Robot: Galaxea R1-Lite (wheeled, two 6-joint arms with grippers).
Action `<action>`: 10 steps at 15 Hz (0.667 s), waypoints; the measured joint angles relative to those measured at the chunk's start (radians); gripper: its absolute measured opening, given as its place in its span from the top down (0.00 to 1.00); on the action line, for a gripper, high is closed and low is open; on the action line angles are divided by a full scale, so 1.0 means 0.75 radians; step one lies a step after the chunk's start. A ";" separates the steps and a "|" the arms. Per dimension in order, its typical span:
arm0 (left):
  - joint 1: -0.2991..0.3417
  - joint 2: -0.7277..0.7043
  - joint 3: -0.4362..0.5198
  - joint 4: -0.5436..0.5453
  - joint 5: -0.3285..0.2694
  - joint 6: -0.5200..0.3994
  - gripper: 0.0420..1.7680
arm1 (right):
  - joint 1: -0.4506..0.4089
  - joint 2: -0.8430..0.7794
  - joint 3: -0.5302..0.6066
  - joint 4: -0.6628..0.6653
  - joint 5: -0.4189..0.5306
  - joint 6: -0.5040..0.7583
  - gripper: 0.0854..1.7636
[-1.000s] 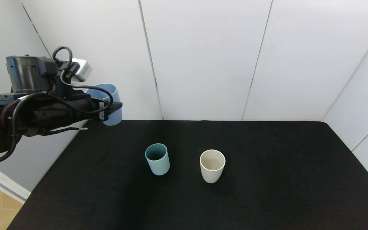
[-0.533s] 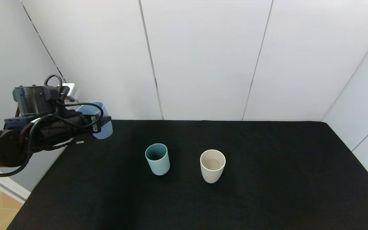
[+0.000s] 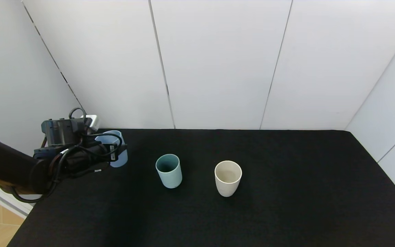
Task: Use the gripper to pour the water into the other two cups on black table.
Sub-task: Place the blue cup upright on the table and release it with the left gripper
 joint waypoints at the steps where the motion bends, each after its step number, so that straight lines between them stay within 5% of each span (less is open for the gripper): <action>1: -0.006 0.015 0.017 -0.030 -0.001 0.001 0.32 | 0.001 0.000 0.000 0.000 0.000 0.001 0.03; 10: -0.050 0.104 0.042 -0.064 -0.017 0.004 0.32 | 0.000 0.000 0.000 0.000 0.000 0.001 0.03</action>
